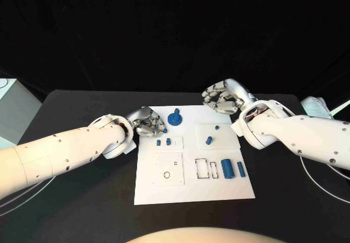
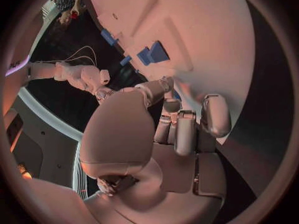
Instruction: Assemble the parts on the task board
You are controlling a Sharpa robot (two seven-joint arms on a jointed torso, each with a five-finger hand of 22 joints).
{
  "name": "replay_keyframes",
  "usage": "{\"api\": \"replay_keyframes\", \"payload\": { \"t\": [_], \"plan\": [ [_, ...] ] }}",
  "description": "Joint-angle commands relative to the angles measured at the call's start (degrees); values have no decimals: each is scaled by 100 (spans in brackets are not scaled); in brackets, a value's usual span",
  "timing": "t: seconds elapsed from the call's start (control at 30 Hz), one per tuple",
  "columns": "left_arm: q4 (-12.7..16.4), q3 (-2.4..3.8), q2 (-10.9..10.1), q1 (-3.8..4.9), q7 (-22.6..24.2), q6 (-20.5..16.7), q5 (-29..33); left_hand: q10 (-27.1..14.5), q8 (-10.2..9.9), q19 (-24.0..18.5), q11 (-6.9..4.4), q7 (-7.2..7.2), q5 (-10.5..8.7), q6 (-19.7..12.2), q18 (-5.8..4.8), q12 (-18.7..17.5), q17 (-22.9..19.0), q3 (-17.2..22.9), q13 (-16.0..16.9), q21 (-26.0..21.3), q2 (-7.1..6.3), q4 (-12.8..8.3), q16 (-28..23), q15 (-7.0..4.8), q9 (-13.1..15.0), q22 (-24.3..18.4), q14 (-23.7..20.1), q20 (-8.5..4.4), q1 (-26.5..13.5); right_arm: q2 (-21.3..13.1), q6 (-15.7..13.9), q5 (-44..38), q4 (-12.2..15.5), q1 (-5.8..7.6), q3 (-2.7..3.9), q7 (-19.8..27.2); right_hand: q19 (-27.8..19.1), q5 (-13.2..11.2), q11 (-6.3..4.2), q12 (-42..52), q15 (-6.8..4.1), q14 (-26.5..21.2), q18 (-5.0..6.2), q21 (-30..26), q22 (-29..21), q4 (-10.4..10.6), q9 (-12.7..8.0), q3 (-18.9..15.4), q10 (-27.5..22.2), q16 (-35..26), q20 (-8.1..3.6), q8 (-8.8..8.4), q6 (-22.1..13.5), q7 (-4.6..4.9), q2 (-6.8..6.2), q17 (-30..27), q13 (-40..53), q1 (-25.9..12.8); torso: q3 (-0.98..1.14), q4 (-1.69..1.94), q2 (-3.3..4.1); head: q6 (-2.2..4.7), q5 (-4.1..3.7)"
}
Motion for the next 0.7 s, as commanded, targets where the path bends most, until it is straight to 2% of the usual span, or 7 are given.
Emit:
{"api": "replay_keyframes", "payload": {
  "t": [0.03,0.7],
  "plan": [
    [7,3,4,-2,-12,69,-21,-54,-18,3,-3,10,33,11,-61,-23,526,-10,-5,-21,19,-38,-26,9,2,422,164,-20,23,-3,61,-28,7,2,3,33,-9,13,-12,-18,4,28,113,-24,9,31,5,-17,43,20,-3,-35,-9,28,-55,-8,-4,9,1,1,-1,-5,-1],
    [-4,3,-18,-2,-29,51,-22,-103,-67,-3,13,24,35,-48,-60,-46,514,-17,-45,-27,6,-52,-32,21,-15,418,156,-15,16,-8,54,-28,5,2,3,35,-9,9,-8,-32,6,27,113,-28,10,34,5,-24,43,19,-1,-41,-13,31,-60,-12,-22,4,1,-1,1,-8,-1]
  ]
}}
